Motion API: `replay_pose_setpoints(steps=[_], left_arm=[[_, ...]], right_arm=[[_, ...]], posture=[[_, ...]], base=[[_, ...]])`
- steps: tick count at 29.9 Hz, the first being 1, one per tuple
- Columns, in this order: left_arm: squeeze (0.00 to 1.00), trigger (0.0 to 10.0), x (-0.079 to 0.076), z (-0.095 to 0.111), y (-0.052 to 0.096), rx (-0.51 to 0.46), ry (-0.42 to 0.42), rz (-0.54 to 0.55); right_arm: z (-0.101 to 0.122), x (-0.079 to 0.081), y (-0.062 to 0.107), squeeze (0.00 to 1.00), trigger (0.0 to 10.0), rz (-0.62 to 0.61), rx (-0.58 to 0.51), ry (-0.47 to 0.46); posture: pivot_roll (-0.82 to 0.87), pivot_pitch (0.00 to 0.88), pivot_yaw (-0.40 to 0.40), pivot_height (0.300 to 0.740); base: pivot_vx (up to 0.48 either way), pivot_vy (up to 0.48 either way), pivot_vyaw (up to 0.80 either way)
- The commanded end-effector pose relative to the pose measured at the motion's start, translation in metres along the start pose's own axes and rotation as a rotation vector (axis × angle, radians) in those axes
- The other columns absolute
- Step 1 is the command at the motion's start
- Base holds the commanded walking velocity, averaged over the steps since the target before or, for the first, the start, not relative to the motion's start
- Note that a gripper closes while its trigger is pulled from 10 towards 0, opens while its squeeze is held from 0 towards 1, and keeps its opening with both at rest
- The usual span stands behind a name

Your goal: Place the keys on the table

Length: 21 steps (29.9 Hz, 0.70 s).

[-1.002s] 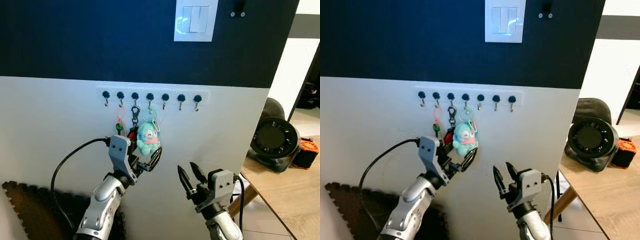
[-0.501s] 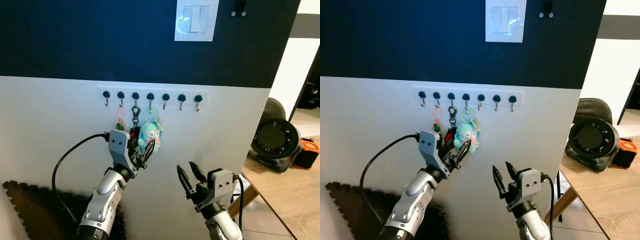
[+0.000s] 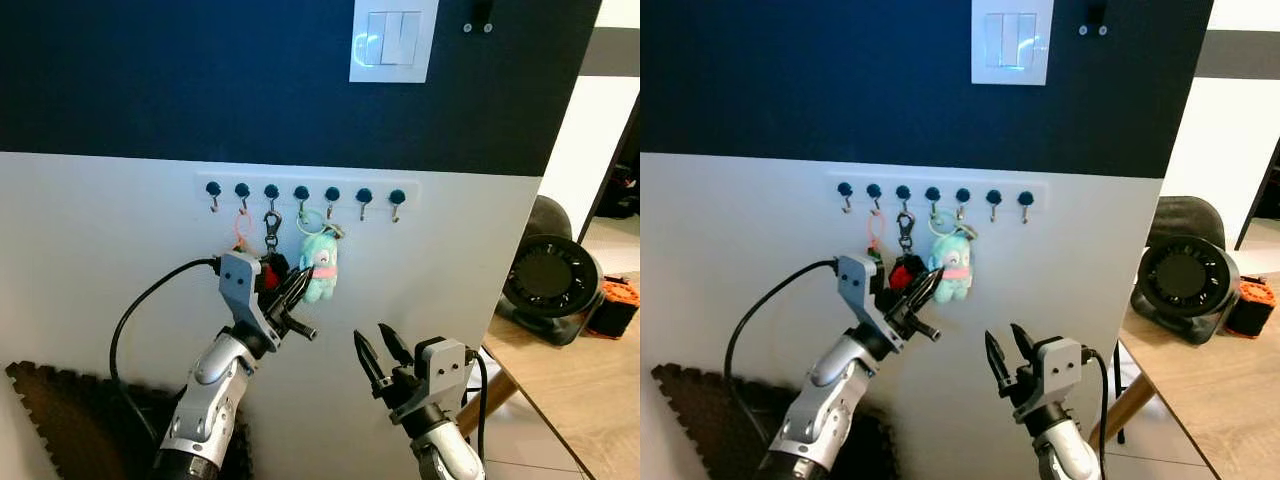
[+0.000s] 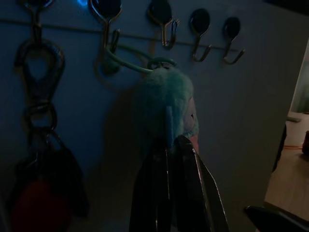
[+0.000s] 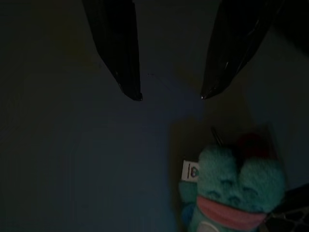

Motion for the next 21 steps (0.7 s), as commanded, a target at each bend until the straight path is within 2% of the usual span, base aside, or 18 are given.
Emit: replay_pose_setpoints(steps=[1, 7, 11, 18, 21], left_arm=[[0.0, 0.0, -0.003, 0.011, -0.002, -0.035, 0.0, -0.034], [0.0, 0.0, -0.011, 0.025, -0.001, -0.052, -0.025, -0.119], [0.0, 0.0, -0.012, 0.027, 0.001, -0.044, -0.036, -0.147], [0.0, 0.0, 0.01, 0.033, 0.001, -0.042, -0.064, -0.081], [0.0, 0.0, 0.014, 0.032, 0.0, -0.027, -0.073, -0.067]], right_arm=[[-0.005, 0.001, 0.001, 0.0, 10.0, 0.0, 0.022, -0.007], [-0.005, 0.002, 0.001, 0.0, 10.0, 0.001, 0.023, -0.005], [-0.006, 0.002, 0.002, 0.0, 10.0, 0.0, 0.025, -0.005], [-0.008, 0.003, 0.001, 0.0, 10.0, 0.0, 0.029, -0.011], [-0.009, 0.003, 0.001, 0.0, 10.0, -0.001, 0.031, -0.012]], posture=[[0.07, 0.0, 0.014, 0.74], [0.07, 0.0, 0.016, 0.74], [0.08, 0.0, 0.016, 0.74], [0.08, 0.0, 0.017, 0.74], [0.08, 0.0, 0.017, 0.74]], base=[[0.0, 0.0, 0.0], [0.0, 0.0, 0.0], [0.0, 0.0, 0.0], [0.0, 0.0, 0.0], [0.0, 0.0, 0.0]])
Point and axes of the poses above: a point about 5 cm out from each wrist's last joint towards the gripper, its own y axis pointing back from the gripper into the wrist, its own z axis along the axis of the wrist's last joint, x = y × z, the point moved 6 cm from there along -y, pointing out of the wrist towards the gripper, and after that the axes turned 10 degrees about -y, right-handed, at the moved point
